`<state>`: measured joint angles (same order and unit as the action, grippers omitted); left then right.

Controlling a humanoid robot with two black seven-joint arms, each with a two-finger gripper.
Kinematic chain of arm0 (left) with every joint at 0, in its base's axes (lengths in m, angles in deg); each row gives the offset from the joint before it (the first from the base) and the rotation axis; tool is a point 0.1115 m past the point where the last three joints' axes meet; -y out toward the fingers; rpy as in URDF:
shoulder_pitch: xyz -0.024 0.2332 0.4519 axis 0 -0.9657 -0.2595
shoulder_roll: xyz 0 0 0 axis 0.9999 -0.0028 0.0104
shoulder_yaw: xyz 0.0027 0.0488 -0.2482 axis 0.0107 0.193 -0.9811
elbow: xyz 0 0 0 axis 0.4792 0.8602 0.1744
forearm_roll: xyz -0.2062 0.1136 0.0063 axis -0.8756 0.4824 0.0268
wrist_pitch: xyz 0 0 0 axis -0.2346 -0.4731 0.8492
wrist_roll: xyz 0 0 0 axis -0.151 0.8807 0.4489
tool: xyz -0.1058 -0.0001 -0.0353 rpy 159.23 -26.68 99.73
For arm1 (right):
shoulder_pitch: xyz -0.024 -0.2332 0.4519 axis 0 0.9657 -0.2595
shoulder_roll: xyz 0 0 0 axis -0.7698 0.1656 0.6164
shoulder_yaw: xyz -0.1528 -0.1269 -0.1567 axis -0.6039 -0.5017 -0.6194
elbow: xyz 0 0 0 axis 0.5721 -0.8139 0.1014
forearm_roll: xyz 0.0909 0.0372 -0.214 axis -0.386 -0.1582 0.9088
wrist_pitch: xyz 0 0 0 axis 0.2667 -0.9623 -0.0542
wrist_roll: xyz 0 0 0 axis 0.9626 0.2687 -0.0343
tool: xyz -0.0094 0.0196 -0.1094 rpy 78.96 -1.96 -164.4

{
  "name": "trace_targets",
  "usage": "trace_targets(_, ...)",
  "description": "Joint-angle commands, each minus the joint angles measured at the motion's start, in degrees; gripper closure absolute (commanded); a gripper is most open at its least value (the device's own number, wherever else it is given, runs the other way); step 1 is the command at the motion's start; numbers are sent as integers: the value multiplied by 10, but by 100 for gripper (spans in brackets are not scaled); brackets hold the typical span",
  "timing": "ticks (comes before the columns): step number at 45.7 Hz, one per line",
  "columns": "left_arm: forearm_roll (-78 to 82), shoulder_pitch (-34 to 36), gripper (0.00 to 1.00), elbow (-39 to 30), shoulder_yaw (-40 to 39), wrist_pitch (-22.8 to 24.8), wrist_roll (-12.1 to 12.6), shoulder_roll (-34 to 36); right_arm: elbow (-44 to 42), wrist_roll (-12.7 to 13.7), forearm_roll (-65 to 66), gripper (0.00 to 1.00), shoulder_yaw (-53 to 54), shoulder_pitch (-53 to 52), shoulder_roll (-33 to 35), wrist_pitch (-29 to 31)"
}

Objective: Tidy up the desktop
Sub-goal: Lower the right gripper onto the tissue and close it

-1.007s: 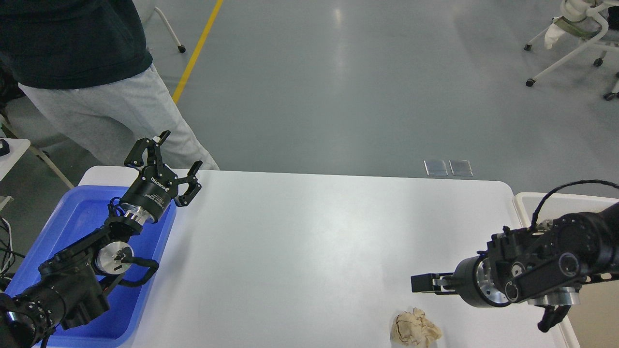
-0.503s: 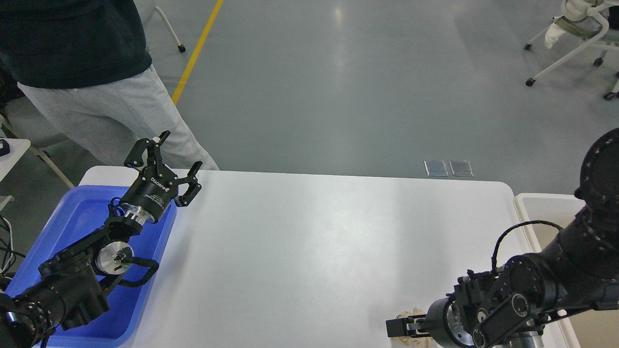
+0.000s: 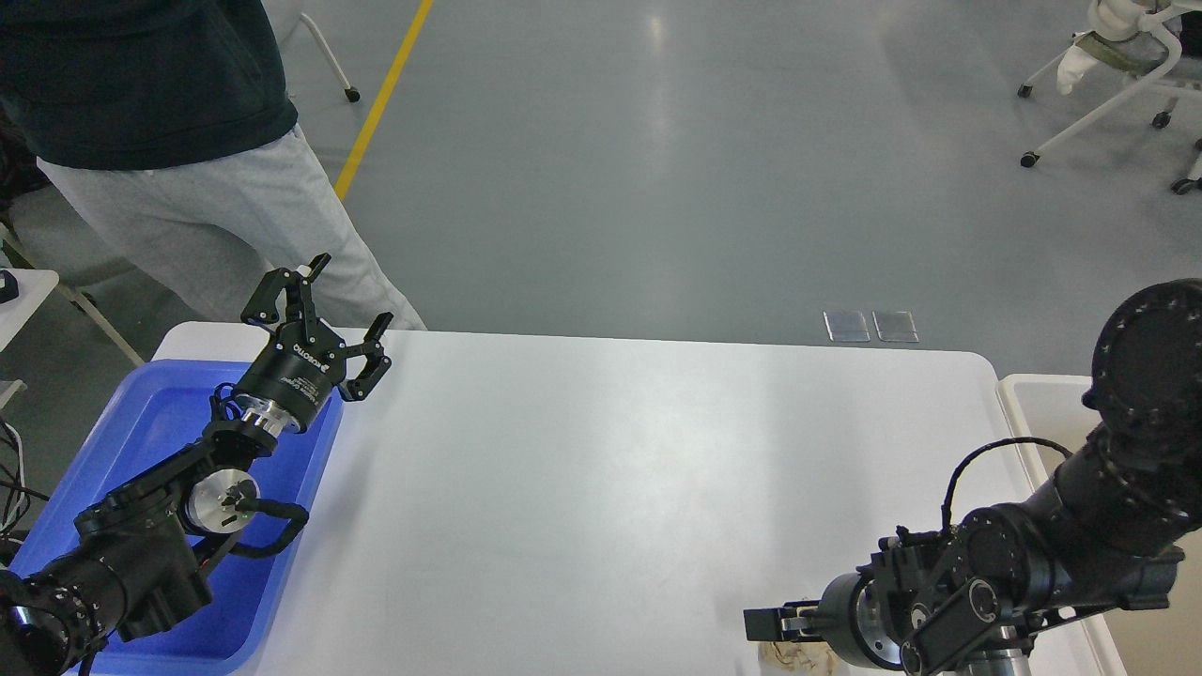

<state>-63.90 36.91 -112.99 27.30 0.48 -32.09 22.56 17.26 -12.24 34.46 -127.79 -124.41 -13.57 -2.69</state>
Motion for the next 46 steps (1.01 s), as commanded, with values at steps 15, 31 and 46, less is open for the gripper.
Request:
trace_targets(15,0,0,0,0,0,0,-1,0,-33,-1,0,1,4,42,-10,-2)
trace_targets(31,0,0,0,0,0,0,-1,0,-67,-5,8,2,4,64,-10,-3)
trace_targets(46,0,0,0,0,0,0,-1,0,-72,-24,18,22,-3,67,-10,-10)
